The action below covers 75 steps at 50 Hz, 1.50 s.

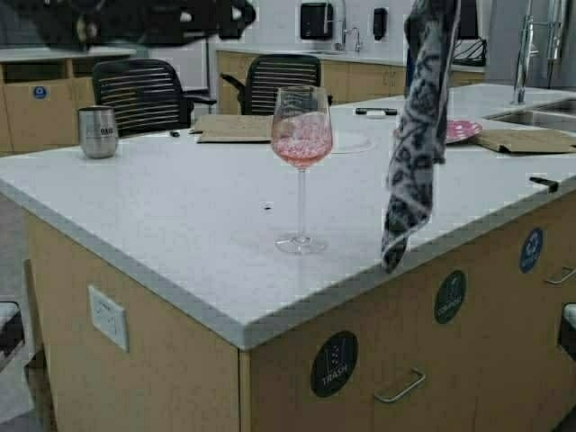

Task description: Get the cloth and wipe up the spill under the wine glass

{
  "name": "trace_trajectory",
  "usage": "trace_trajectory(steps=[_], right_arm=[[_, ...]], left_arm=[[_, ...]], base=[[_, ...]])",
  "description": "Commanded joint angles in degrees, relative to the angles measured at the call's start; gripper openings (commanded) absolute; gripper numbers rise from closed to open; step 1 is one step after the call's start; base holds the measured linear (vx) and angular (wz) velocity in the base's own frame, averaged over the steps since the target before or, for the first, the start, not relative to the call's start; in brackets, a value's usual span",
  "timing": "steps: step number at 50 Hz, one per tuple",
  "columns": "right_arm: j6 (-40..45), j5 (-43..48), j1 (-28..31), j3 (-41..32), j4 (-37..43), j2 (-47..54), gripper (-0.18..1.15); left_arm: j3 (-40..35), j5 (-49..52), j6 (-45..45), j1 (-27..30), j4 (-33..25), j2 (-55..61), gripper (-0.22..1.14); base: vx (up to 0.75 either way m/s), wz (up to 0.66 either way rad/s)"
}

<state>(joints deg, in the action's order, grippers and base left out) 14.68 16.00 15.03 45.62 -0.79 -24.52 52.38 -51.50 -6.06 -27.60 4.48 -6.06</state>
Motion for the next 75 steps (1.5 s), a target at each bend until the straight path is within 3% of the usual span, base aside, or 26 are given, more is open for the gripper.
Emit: trace_trajectory(steps=[1,18,75], right_arm=[[-0.09,-2.37,0.09,-4.04,-1.14,-3.25,0.06],[-0.09,-4.75,0.62,-5.89,-1.76,-7.47,0.06],[-0.09,-3.78,0.62,-4.39,-1.85,-8.17,0.06]], left_arm=[[-5.01,9.84,0.00,-0.18,-0.18,-6.86,0.95],[-12.48,24.61,0.09,-0.18,-0.18,-15.56,0.95],[-11.25,24.17,0.18,-0.18,-0.18,-15.47,0.95]], base=[[0.00,0.00],[0.00,0.00],[0.00,0.00]])
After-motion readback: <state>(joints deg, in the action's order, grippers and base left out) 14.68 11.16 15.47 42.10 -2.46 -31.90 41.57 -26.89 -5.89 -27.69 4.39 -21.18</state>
